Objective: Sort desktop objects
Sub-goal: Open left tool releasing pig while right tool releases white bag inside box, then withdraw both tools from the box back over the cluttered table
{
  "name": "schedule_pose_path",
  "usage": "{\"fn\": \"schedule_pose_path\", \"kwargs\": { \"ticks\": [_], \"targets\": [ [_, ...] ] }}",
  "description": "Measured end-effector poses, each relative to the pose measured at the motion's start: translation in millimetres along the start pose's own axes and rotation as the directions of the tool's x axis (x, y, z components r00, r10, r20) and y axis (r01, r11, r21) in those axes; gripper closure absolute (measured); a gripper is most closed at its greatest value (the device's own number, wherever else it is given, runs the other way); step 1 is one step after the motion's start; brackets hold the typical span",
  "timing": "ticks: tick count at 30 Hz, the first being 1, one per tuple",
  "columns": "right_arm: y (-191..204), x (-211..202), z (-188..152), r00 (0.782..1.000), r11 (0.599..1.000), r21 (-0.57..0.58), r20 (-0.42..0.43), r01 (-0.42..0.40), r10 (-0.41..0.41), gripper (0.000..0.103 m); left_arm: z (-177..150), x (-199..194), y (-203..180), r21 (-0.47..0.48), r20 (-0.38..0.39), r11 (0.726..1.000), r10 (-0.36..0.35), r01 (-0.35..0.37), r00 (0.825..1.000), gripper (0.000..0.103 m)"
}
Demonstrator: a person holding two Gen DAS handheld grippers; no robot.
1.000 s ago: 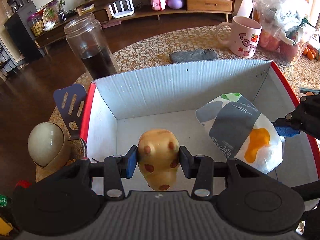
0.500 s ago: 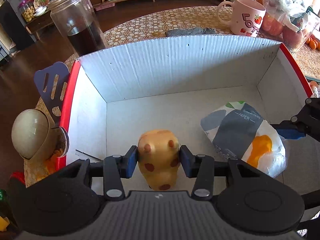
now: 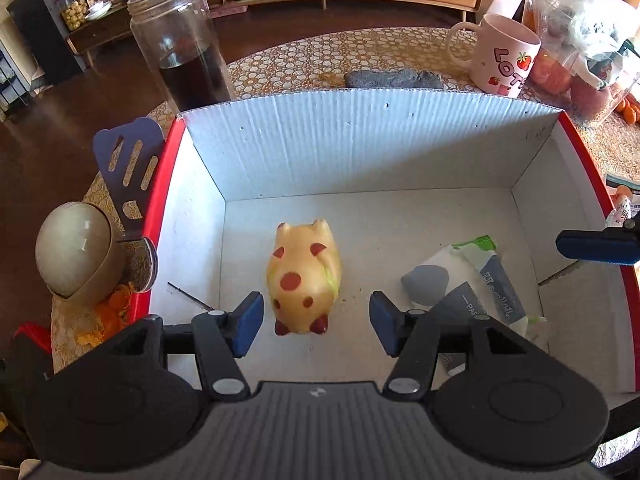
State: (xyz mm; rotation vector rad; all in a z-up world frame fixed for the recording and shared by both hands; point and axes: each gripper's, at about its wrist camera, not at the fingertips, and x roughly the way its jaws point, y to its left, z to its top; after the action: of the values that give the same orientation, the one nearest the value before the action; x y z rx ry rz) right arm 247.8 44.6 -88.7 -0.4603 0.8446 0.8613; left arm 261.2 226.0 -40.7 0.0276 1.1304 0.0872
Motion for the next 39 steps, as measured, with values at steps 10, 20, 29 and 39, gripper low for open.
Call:
{"fn": "schedule_pose_path", "kwargs": {
  "ticks": [10,20,29,39],
  "targets": [
    [-9,-62,-15,0.996,0.998,0.06,0.091,-0.016,0.01,0.023,-16,-50,-17,0.0,0.078,1.0,-0.013,0.014,0.997,0.046],
    [-17,-124,-45,0.986,0.991,0.132,0.168,-0.024,0.001,0.023,-43,-108,-42,-0.005,0.184,1.0,-0.007,0.008,0.983,0.046],
    [-23,-173,-83,0.972,0.984,0.176,0.225,0.024,-0.065,0.02,-65,-154,-81,0.038,0.273,0.999,-0.023,0.014,0.962,0.046],
    [-33,-215,-135,0.956,0.968,0.233,0.251,0.092,-0.151,0.019,-98,-181,-142,0.106,0.335,0.992,-0.094,0.062,0.938,0.046]
  ]
}}
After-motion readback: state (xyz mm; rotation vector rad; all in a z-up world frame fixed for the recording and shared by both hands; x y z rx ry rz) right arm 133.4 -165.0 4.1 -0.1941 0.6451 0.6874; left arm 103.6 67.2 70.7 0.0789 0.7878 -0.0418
